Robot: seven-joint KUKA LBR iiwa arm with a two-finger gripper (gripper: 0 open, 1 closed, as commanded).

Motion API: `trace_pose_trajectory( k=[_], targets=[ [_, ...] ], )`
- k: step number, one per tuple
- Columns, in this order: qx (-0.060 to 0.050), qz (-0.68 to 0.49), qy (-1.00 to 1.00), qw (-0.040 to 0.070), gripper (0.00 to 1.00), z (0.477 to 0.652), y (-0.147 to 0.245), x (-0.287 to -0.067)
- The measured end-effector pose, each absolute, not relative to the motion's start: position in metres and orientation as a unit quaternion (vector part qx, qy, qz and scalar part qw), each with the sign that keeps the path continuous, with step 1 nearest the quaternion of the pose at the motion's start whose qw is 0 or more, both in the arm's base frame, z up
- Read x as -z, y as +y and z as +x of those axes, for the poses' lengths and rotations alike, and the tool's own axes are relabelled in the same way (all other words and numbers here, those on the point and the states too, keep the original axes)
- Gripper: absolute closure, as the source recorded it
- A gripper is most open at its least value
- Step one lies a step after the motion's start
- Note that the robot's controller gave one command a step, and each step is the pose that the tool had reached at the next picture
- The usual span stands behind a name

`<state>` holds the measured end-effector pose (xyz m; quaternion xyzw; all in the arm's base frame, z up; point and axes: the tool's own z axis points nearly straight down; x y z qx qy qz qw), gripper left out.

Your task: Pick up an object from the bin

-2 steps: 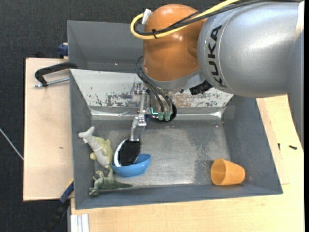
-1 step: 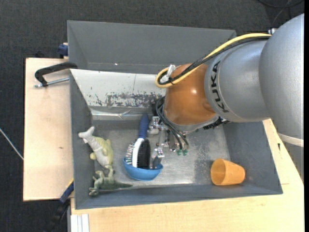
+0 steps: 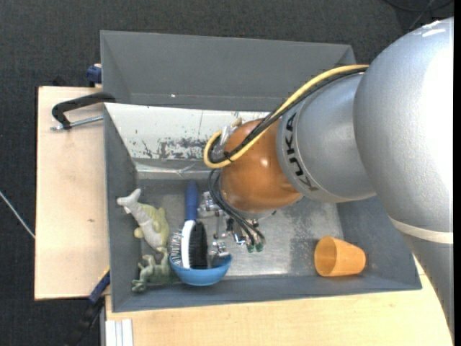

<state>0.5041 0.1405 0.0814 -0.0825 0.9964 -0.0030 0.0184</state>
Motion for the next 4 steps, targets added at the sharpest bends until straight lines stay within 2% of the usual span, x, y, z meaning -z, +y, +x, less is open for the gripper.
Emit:
trace_pose_trajectory(
  k=[1,2,3,4],
  targets=[
    [0.013,0.012,1.0,-0.004,0.0,0.517,0.168,-0.092],
    [0.011,-0.008,1.0,-0.001,0.0,0.516,0.169,-0.089],
    [0.009,-0.011,1.0,-0.003,1.0,0.514,0.173,-0.087],
    [-0.003,-0.108,0.994,0.006,1.0,0.51,0.111,-0.075]
  ],
)
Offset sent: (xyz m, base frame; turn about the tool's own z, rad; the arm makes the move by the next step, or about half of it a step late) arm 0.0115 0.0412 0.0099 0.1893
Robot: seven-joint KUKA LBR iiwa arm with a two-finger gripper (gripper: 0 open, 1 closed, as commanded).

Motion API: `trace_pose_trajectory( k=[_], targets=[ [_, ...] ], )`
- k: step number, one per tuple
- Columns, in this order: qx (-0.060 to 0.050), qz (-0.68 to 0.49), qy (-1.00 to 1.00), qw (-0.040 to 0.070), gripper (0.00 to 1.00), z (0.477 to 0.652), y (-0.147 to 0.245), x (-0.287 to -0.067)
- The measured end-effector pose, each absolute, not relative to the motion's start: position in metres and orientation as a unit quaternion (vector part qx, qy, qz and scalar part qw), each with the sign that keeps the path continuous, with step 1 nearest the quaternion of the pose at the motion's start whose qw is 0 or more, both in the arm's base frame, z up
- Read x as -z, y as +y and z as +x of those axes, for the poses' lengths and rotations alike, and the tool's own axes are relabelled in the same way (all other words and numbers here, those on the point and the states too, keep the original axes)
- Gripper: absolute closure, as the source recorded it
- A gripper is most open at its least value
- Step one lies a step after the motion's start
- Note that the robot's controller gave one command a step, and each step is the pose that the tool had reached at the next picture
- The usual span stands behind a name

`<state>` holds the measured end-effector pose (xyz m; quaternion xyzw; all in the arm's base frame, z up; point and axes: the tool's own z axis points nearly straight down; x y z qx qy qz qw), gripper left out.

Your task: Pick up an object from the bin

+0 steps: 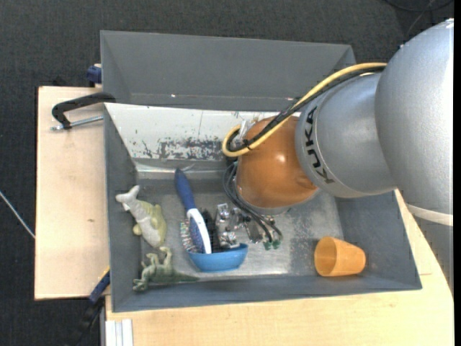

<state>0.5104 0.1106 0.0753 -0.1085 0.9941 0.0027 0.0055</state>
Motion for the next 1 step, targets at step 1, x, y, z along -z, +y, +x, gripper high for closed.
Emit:
trace_pose_trajectory(
  k=[1],
  targets=[
    [0.003,-0.287,0.958,0.007,1.0,0.5083,0.1663,-0.0753]
  ],
)
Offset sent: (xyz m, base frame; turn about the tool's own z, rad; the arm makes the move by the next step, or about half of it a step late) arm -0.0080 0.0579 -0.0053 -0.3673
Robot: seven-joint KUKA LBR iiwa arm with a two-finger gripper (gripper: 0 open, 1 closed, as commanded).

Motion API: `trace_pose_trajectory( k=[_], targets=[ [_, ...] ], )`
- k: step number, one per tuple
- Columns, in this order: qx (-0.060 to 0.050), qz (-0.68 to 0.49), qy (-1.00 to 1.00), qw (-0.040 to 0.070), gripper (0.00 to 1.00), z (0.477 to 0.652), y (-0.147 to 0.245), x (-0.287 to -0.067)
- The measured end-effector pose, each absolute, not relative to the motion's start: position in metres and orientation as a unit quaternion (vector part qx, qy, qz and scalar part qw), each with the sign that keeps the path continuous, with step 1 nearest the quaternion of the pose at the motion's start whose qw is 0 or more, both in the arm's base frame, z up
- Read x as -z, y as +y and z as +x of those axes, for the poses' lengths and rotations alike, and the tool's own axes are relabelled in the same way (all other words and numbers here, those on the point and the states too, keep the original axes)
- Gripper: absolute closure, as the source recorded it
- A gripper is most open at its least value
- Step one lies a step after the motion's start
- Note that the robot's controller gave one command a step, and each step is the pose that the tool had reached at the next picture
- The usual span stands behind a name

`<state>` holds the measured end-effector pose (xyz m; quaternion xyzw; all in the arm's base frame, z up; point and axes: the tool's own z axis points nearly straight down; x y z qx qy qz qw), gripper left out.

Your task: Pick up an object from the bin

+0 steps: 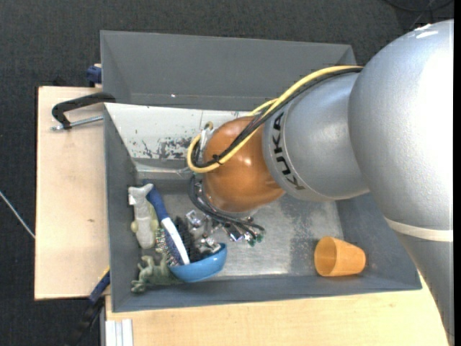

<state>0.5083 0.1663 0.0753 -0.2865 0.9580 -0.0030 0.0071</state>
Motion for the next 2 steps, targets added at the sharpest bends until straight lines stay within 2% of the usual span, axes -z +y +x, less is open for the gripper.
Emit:
trace_pose_trajectory(
  k=[1,2],
  targets=[
    [0.0,-0.369,0.93,0.006,1.0,0.5625,0.168,-0.1239],
    [-0.001,-0.369,0.929,0.004,0.0,0.5606,0.1685,-0.1223]
  ],
)
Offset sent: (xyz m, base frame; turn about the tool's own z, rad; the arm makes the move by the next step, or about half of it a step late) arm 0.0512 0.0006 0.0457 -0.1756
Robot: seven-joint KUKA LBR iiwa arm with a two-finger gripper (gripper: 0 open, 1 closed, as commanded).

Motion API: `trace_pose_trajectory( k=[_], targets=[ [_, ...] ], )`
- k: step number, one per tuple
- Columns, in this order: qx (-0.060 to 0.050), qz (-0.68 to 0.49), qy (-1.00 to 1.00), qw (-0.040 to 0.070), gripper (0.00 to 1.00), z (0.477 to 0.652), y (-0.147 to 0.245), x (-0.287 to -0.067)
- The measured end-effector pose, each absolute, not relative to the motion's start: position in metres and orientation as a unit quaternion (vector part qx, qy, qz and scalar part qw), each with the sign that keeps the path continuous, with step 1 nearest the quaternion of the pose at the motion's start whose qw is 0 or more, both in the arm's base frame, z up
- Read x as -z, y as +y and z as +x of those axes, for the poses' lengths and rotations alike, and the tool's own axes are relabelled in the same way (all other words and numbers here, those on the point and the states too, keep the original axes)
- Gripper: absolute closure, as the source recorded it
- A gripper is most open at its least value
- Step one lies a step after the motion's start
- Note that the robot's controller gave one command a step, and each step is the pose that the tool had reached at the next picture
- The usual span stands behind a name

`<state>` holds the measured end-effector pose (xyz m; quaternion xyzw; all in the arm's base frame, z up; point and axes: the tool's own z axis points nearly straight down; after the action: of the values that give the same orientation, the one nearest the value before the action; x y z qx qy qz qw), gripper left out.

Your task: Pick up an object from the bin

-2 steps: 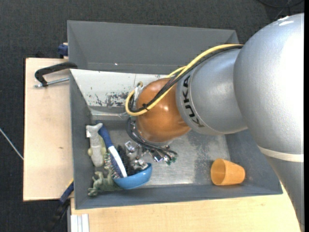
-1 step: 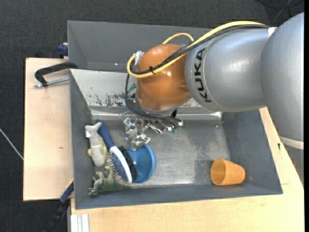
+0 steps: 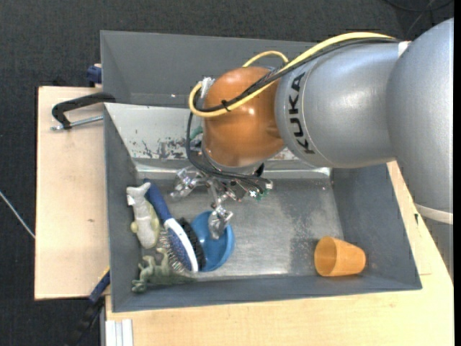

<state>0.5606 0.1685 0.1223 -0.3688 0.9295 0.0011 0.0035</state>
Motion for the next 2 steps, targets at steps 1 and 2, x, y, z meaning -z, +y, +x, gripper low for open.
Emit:
trace_pose_trajectory(
  k=[1,2],
  targets=[
    [-0.002,-0.392,0.92,0.003,0.0,0.5646,0.129,-0.0715],
    [-0.001,-0.393,0.919,0.004,1.0,0.5662,0.1308,-0.0765]
  ],
)
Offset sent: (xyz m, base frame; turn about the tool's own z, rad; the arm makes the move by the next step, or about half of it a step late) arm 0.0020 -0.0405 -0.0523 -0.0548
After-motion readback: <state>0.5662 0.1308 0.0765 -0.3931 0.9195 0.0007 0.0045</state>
